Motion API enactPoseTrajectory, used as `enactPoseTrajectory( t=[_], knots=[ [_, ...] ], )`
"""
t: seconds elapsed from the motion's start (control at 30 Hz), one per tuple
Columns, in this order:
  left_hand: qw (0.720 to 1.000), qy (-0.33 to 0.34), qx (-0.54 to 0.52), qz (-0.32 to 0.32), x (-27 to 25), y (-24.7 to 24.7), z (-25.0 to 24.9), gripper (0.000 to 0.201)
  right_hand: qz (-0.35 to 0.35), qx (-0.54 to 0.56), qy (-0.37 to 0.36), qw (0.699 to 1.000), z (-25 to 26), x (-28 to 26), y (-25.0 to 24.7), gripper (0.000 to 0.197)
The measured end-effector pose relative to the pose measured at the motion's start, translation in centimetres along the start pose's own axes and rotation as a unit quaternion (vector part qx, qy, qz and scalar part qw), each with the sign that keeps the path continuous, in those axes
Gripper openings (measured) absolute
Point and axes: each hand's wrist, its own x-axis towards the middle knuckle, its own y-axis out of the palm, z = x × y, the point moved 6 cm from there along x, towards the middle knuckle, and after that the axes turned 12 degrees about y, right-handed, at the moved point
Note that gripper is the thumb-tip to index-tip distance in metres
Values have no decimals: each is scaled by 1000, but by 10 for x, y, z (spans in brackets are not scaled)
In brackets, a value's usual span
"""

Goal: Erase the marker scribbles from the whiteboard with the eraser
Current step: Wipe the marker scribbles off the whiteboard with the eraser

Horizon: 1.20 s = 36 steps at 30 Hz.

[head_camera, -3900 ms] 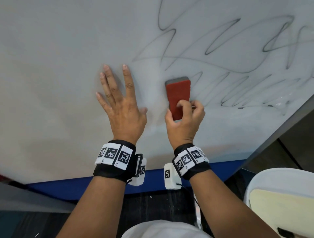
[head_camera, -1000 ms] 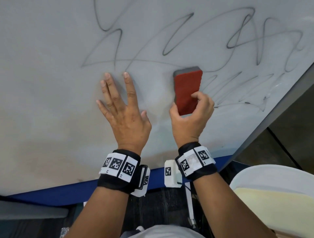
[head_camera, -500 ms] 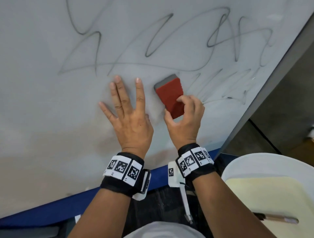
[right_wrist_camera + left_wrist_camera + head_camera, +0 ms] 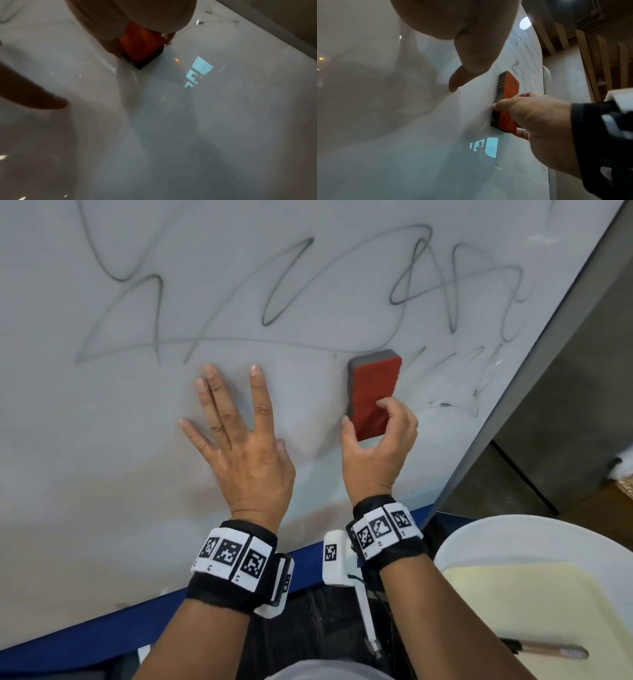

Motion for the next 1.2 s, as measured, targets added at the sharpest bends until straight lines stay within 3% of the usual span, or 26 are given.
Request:
enactPoseTrajectory(
  t=[0.2, 0.4, 0.57, 0.63, 0.77, 0.97, 1.1, 1.2],
  knots=[
    [1000, -4, -5, -7, 5, 1, -8, 113, 84, -54, -121, 988, 22, -17, 12, 38],
    [1000, 1, -4, -7, 6, 1, -11, 110, -43, 24, 8, 999, 8, 27, -12, 47],
    [1000, -9, -22, -10, 11, 1, -19, 111, 81, -24, -108, 991, 27, -10, 12, 37],
    [1000, -9, -27, -11, 11, 0, -20, 112, 60, -23, -92, 994, 17, 3, 4, 39],
    [999, -9, -28, -18, 12, -3, -22, 111, -25, 35, 7, 999, -1, 27, -14, 47],
    [998, 43, -24, -45, 22, -5, -38, 106, 74, -24, -87, 993, 12, 3, 2, 45],
    [998, 41, -16, -39, 28, -6, -43, 102, -15, 15, -7, 1000, -9, 39, -19, 48],
    [998, 46, -5, -35, 27, -4, -42, 100, -20, 16, 11, 1000, -3, 28, -14, 46]
  ],
)
